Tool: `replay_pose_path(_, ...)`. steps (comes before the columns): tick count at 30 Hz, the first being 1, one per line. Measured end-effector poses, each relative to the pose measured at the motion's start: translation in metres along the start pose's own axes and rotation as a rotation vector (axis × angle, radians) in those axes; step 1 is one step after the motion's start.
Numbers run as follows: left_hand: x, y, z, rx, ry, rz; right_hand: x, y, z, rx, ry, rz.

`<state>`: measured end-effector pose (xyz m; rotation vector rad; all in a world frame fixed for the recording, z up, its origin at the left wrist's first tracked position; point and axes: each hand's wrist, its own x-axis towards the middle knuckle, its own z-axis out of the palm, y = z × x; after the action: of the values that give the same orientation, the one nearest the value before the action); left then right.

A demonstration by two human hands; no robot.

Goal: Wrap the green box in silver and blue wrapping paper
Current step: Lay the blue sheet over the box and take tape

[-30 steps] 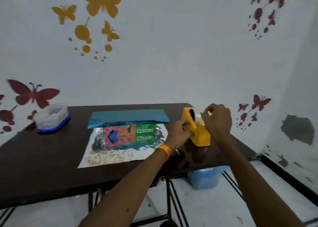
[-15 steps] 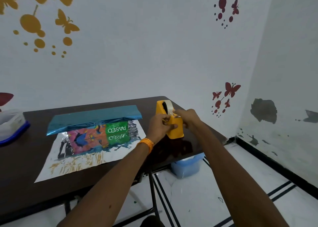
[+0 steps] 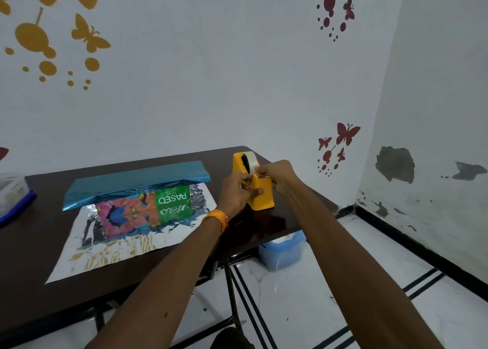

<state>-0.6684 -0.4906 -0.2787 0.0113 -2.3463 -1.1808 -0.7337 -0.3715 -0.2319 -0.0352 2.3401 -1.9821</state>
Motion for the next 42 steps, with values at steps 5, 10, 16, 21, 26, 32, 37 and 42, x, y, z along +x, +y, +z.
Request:
replay_pose_path(5,-0.001,-0.003,-0.006,-0.005,-0.025,0.028,-0.015,-0.020,-0.001,-0.010,0.038,-0.123)
replay_pose_path(10,-0.002,-0.004,-0.006,-0.020,-0.022,0.050,-0.037,-0.008,-0.007,-0.059,0.138,-0.147)
replay_pose_path(16,-0.003,-0.006,-0.004,-0.030,0.004,0.065,-0.058,0.026,0.001,0.129,0.147,-0.071)
replay_pose_path(21,-0.002,-0.007,-0.004,-0.018,-0.003,0.083,-0.064,0.044,0.002,0.167,0.149,-0.093)
replay_pose_path(26,-0.001,-0.010,-0.003,-0.035,-0.017,0.075,-0.065,0.046,0.000,0.120,0.155,-0.154)
replay_pose_path(32,-0.001,-0.009,-0.017,0.009,-0.143,0.055,-0.076,0.063,-0.010,-0.055,0.235,-0.319)
replay_pose_path(37,-0.009,-0.019,-0.068,0.077,-0.072,0.041,-0.089,0.038,0.021,-0.037,-0.039,-0.512)
replay_pose_path(42,-0.016,-0.045,-0.166,0.290,0.259,0.097,-0.086,0.027,0.091,-0.307,-0.377,-0.733)
